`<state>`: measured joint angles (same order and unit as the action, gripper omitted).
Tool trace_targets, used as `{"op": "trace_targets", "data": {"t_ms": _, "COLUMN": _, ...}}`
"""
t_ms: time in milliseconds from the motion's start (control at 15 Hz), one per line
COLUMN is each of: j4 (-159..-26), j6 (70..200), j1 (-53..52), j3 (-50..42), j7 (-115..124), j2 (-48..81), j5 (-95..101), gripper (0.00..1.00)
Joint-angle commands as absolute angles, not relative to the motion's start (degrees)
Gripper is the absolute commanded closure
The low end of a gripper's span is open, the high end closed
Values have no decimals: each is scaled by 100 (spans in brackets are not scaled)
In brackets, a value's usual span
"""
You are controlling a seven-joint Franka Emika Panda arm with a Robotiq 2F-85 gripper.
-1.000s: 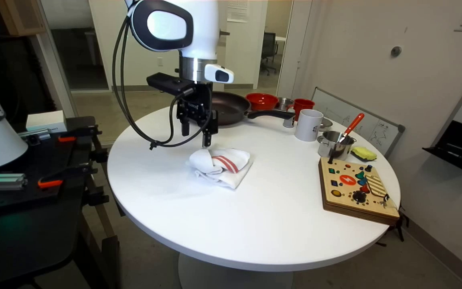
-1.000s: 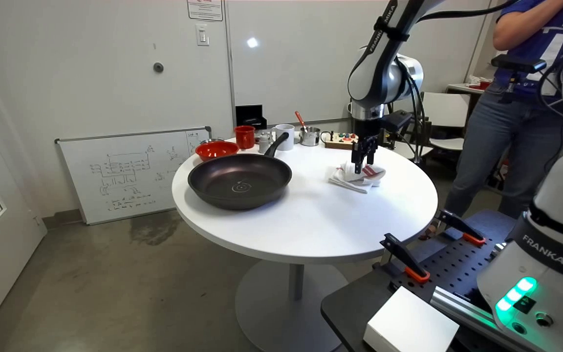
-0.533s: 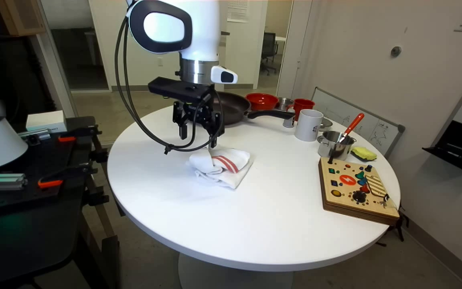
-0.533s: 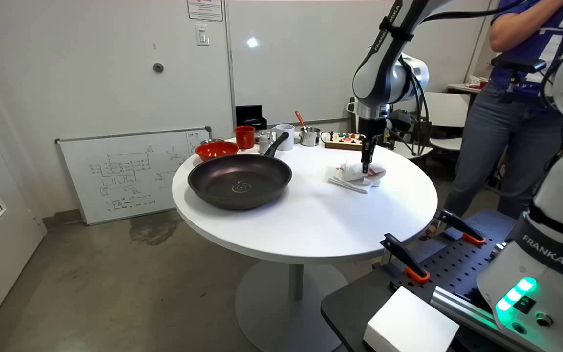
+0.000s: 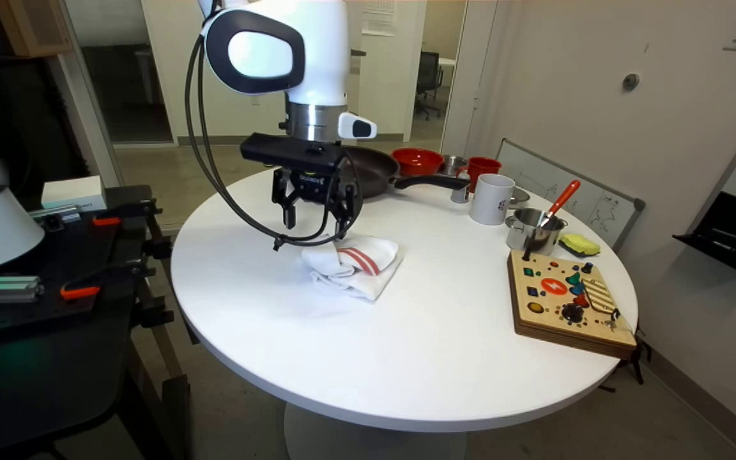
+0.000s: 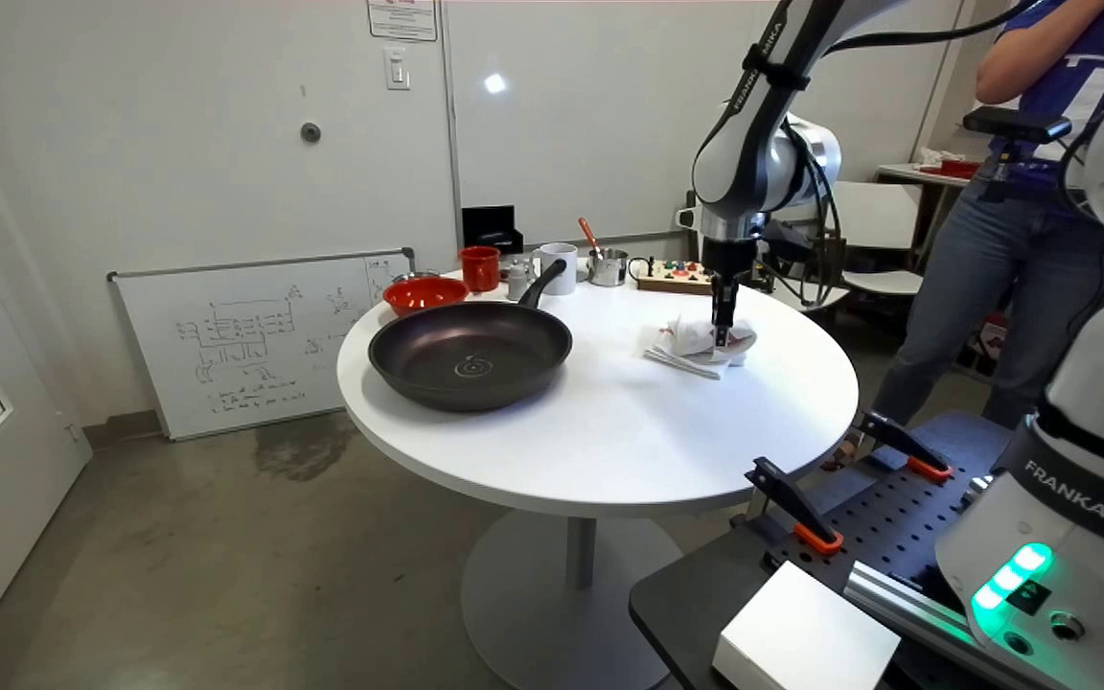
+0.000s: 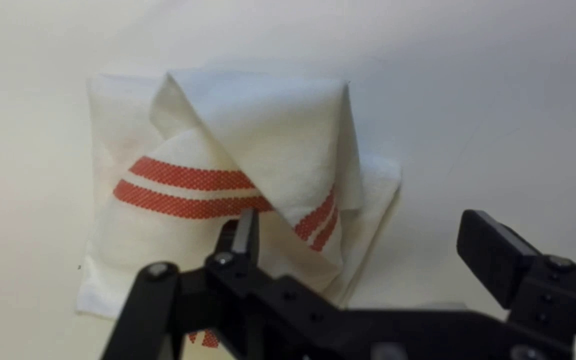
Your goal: Unfold the towel on the table
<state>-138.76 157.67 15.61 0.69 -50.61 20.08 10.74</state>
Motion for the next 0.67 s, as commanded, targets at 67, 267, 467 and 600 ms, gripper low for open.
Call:
{"op": "trace_targets", "data": {"t_ms": 67, "j4": -13801, "j6": 16223, "j1": 1237, "j3": -279, "j7": -4833, "j2": 2302, "j5": 1451, "gripper": 0}}
{"op": "trace_targets", "data": {"t_ms": 267, "j4": -13737, "j6": 16285, "j1": 1041, "j3": -483, "j7": -4606, "j2": 2427, "j5": 1729, "gripper": 32}}
{"op": "trace_targets", "data": {"t_ms": 467, "j4": -13556, "j6": 16127, "j1": 988, "j3": -486, "j7": -4348, "j2": 2444, "j5": 1726, "gripper": 56}}
{"op": "trace_targets", "data": {"t_ms": 600, "j4": -13335, "j6": 16002, "j1": 914, "j3": -510, "j7": -4057, "j2": 2485, "j5": 1686, "gripper": 69}}
